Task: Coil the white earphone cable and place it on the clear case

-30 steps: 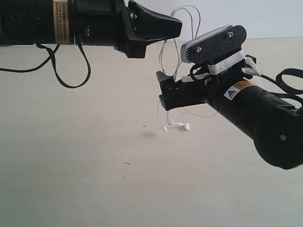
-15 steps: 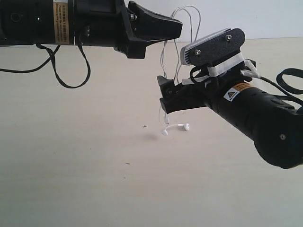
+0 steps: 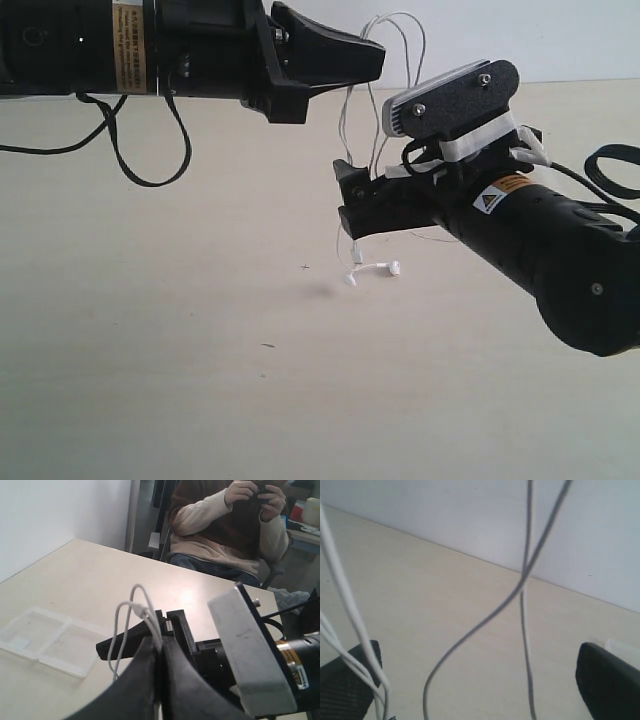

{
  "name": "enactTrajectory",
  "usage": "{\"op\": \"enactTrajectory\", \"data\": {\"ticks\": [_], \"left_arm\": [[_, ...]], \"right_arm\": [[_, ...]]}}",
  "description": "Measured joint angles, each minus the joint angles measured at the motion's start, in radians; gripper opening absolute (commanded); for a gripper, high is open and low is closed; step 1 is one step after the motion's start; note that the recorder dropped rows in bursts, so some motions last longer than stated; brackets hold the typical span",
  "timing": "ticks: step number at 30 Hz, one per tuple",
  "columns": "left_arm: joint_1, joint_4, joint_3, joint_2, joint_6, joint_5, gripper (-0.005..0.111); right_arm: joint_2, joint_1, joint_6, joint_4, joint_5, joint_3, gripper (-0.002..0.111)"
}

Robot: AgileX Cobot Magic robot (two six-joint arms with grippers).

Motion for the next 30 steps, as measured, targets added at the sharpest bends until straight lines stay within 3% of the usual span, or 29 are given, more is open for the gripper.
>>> {"op": "enactTrajectory", "data": {"ticks": [3,8,13,22,24,28,30], "left_arm": [[0.000,0.000,0.000,0.000,0.000,-0.002,0.000],[0.000,0.000,0.000,0.000,0.000,-0.006,0.000],[0.000,0.000,0.000,0.000,0.000,-0.007,0.000],[0.000,0.000,0.000,-0.012,0.000,-0.018,0.000],[0.000,-0.001,0.000,-0.023,0.000,-0.018,0.000],[0.000,-0.007,0.000,-0.034,0.000,-0.024,0.000],[0.000,-0.007,0.000,-0.035,0.000,-0.024,0.000]], "right_arm": [[0.000,0.000,0.000,0.011,0.000,0.000,0.097],[0.000,0.000,0.000,0.049,0.035,0.000,0.070],[0.000,0.000,0.000,0.056,0.049,0.000,0.052],[0.000,0.000,0.000,-0.003,0.051,0.000,0.047],[0.000,0.000,0.000,-0.014,0.051,0.000,0.038],[0.000,0.000,0.000,-0.018,0.051,0.000,0.008],[0.000,0.000,0.000,-0.018,0.051,0.000,0.000]]}}
